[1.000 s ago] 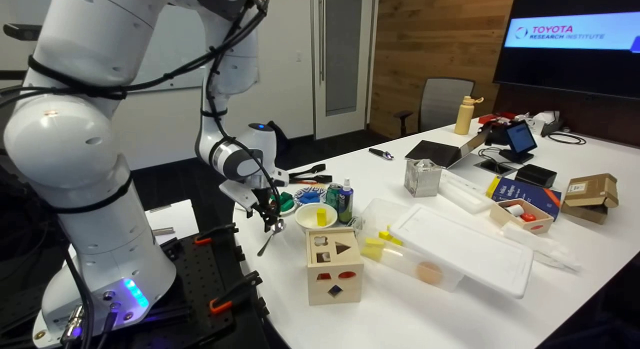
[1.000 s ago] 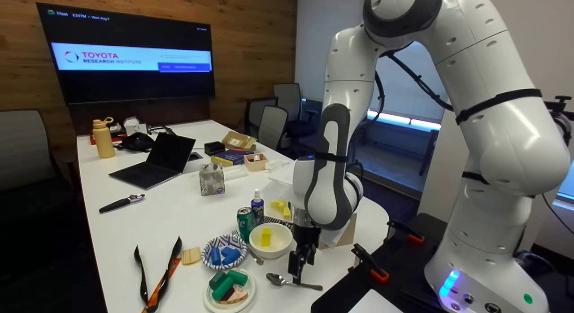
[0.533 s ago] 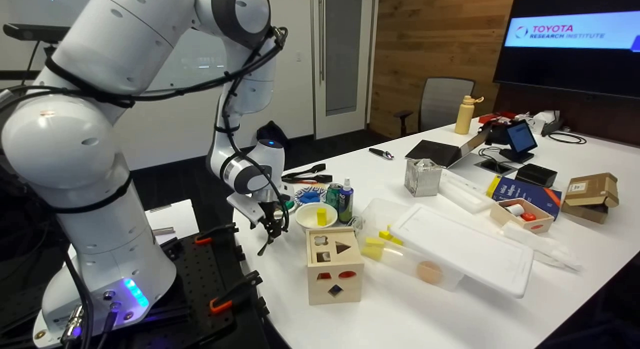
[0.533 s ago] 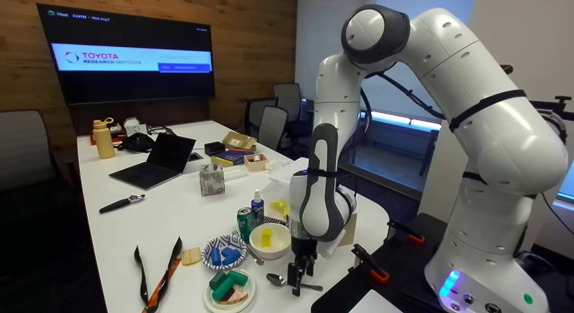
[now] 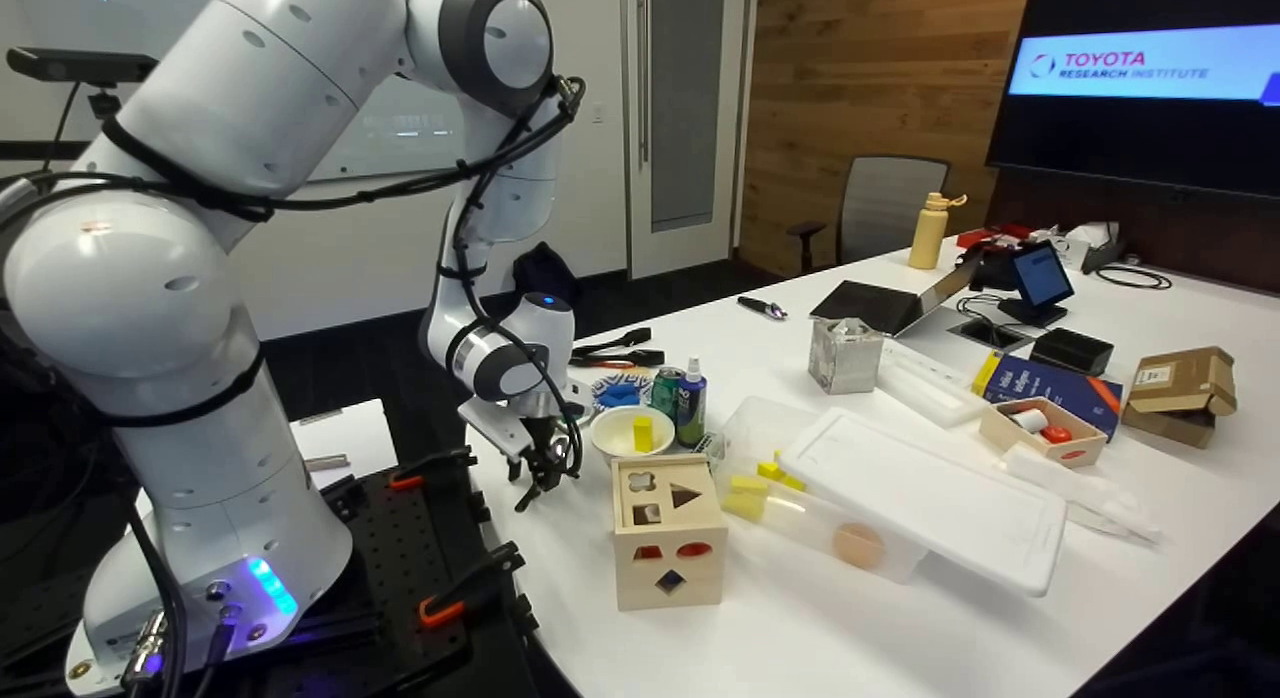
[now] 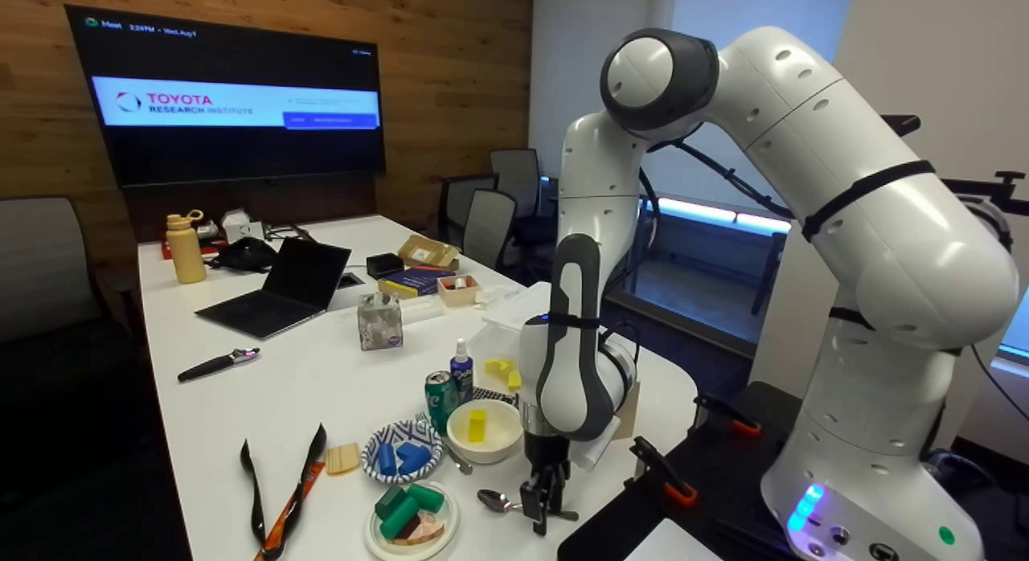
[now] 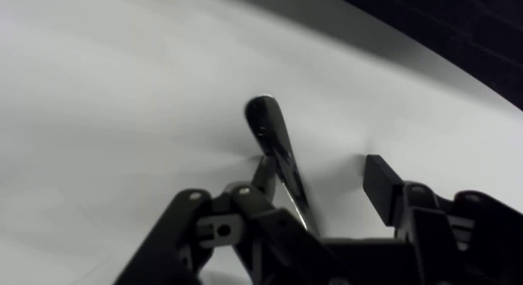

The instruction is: Use the spoon to stir the bowl

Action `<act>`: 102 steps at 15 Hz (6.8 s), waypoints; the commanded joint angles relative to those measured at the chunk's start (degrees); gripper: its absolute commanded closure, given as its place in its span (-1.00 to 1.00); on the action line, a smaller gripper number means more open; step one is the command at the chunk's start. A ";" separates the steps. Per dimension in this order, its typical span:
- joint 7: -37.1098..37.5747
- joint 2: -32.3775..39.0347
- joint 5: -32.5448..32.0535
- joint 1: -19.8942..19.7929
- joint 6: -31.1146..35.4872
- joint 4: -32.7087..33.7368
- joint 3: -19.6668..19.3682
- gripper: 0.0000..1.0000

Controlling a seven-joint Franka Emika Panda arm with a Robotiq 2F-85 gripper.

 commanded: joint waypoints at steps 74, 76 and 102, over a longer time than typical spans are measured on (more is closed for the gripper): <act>10.70 1.13 2.99 -3.41 -54.43 32.48 -5.68 0.33; 11.07 0.61 2.83 -3.17 -54.69 32.26 -5.84 0.64; 0.12 -2.93 9.64 -6.94 -60.14 30.15 -1.69 0.91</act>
